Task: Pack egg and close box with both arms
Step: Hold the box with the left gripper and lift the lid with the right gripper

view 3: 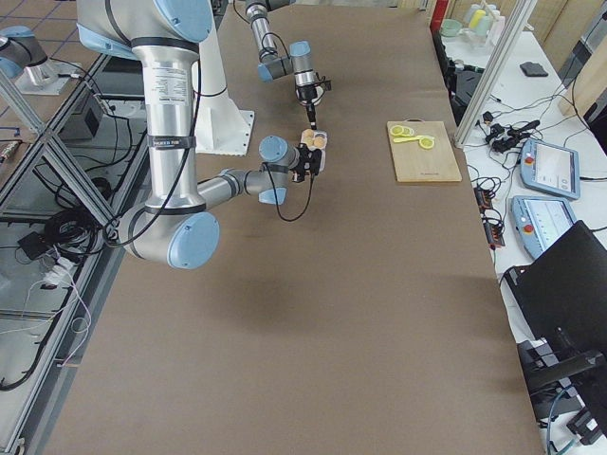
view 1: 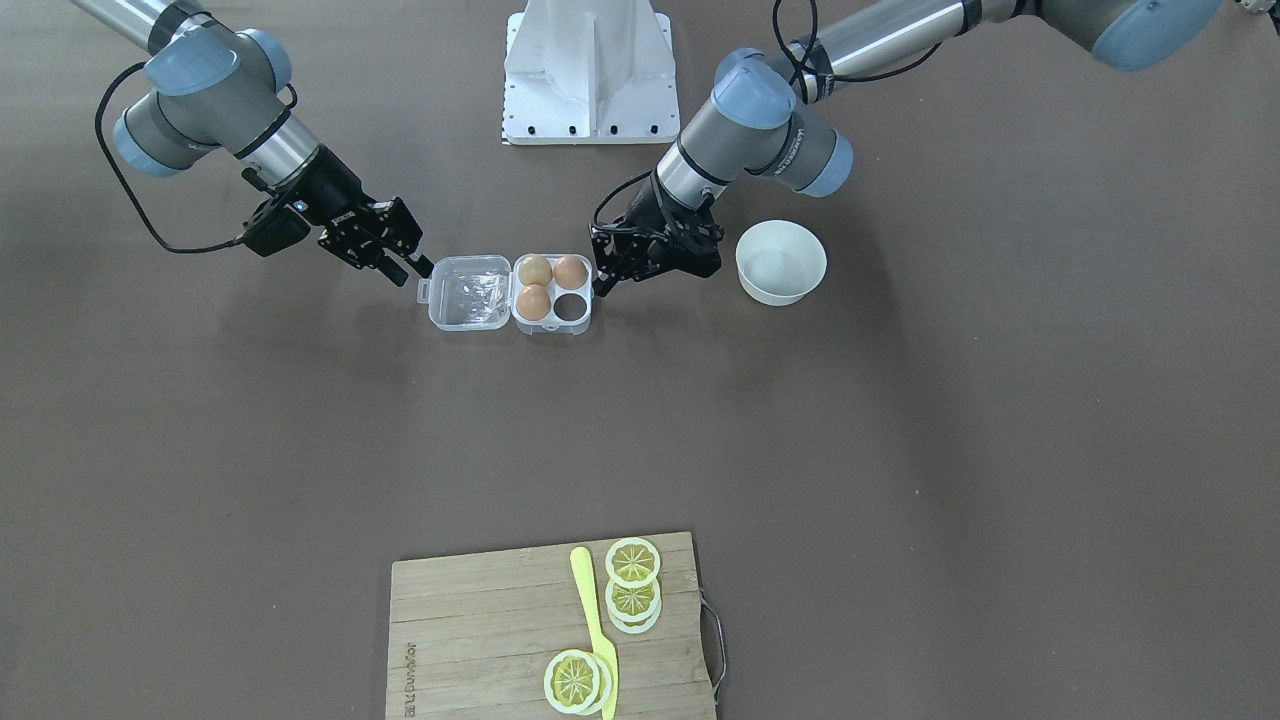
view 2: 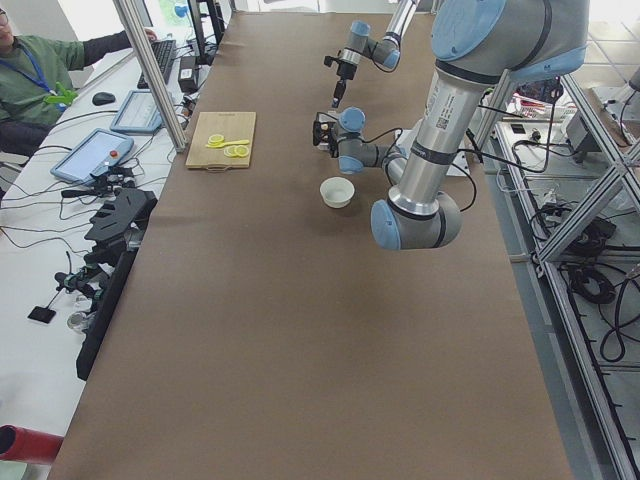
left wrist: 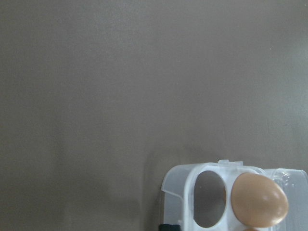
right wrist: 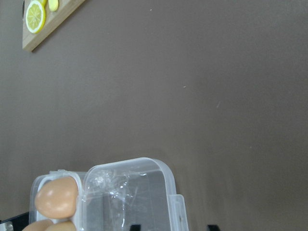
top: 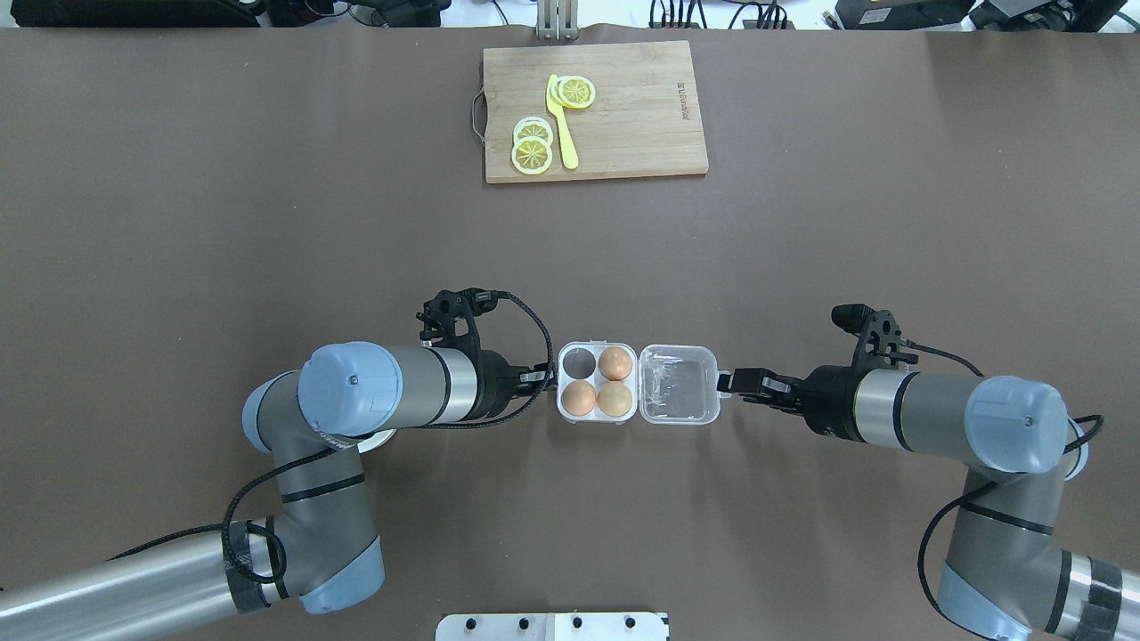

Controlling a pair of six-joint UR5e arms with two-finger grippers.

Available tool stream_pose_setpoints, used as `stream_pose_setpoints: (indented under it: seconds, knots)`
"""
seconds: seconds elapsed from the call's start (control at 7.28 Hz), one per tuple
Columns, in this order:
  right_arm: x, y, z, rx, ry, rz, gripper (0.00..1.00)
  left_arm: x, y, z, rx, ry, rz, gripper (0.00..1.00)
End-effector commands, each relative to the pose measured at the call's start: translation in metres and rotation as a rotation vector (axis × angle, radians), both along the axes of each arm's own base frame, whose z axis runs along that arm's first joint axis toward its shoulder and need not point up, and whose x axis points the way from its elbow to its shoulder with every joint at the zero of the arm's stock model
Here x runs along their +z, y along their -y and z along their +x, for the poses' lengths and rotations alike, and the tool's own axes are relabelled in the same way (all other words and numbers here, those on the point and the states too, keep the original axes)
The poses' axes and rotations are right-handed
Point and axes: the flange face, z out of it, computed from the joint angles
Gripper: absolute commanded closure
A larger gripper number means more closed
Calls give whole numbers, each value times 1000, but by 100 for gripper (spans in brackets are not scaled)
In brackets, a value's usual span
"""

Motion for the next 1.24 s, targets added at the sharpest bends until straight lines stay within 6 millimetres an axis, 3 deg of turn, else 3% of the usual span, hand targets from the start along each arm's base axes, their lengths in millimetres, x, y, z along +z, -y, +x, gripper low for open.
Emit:
stream_pose_setpoints:
  seconds: [0.0, 0.41, 1.1]
  knots:
    - [0, -1, -4, 1, -2, 2, 61, 1, 1, 0, -1, 2, 0, 100]
    - [11, -1, -8, -9, -16, 11, 69, 1, 1, 0, 3, 8, 21, 100]
    - [7, 1, -10, -6, -7, 14, 82, 1, 1, 0, 3, 8, 21, 100]
